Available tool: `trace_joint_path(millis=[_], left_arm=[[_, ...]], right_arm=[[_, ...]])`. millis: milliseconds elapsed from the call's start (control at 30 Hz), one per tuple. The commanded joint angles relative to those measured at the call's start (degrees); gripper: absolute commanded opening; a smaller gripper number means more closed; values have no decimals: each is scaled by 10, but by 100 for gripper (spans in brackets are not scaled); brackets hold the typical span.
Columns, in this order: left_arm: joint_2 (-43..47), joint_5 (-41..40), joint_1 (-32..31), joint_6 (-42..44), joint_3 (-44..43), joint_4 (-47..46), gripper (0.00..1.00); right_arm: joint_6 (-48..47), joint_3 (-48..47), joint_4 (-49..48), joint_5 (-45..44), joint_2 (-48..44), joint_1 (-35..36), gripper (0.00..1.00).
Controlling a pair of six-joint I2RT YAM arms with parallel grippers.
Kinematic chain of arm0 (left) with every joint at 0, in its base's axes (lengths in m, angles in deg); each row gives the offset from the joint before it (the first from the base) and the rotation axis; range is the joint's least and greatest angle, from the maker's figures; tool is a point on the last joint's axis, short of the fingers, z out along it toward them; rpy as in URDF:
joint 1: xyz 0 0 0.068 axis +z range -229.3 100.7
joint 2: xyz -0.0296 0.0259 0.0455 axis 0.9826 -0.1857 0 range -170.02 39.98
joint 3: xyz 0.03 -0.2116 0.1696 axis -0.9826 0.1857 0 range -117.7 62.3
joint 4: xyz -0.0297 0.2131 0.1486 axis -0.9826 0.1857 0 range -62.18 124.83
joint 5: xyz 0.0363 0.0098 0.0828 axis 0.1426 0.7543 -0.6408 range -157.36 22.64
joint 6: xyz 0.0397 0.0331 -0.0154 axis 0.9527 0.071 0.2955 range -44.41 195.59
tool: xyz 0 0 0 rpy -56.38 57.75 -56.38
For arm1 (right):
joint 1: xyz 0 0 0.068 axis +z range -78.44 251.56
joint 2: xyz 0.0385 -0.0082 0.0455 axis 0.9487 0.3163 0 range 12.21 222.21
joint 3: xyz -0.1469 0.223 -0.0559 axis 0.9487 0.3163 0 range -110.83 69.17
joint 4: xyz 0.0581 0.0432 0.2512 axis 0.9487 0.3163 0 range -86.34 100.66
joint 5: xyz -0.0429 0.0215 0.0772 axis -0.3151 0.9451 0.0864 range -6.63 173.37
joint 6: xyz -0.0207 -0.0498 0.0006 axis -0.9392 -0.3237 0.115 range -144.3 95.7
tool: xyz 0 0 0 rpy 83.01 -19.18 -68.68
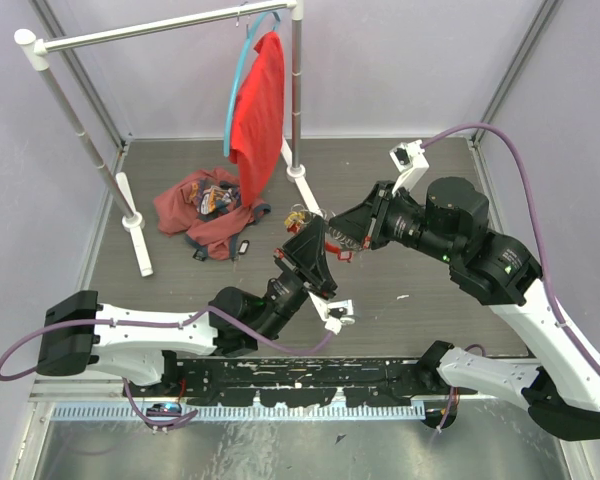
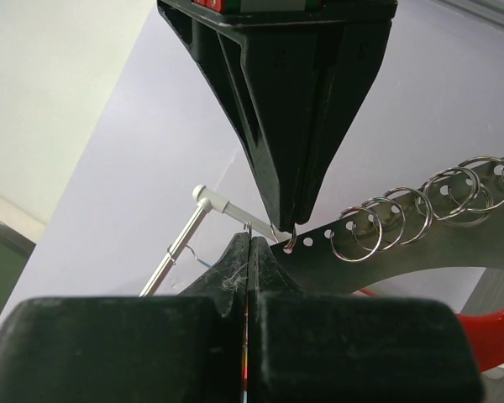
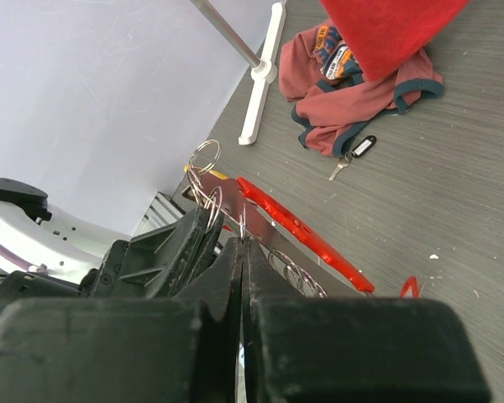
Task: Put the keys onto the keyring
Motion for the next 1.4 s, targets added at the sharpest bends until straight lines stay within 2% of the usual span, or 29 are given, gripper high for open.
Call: trace_joint_path(millis=[0, 133, 300, 400, 567, 767, 900, 1100, 1367], left_arm=[[20, -26, -4, -39, -34, 3, 0], [67, -59, -17, -126, -52, 96, 0], [118, -79, -23, -307, -91, 279, 0], [138, -78, -23, -390, -112, 353, 0], [164, -47, -16, -511, -152, 483, 0], [202, 55, 33, -685, -188, 625, 0], [228, 116, 70, -779, -198, 672, 0], [239, 197, 93, -868, -230, 730, 0], [229, 325, 94, -932, -262, 747, 0]], right_arm=[[-19, -1, -42, -1, -17, 1, 1], [-33, 14, -61, -6, -31, 1, 10], [-46, 28, -84, 2, -46, 1, 16], [-63, 28, -85, 4, -55, 1, 22], [-108, 37, -95, 4, -83, 1, 36], [-199, 86, -150, 18, -128, 1, 48], [-271, 123, -188, 54, -161, 1, 49], [-402, 111, -149, 179, -163, 1, 48], [-453, 91, -172, 298, -142, 1, 40]])
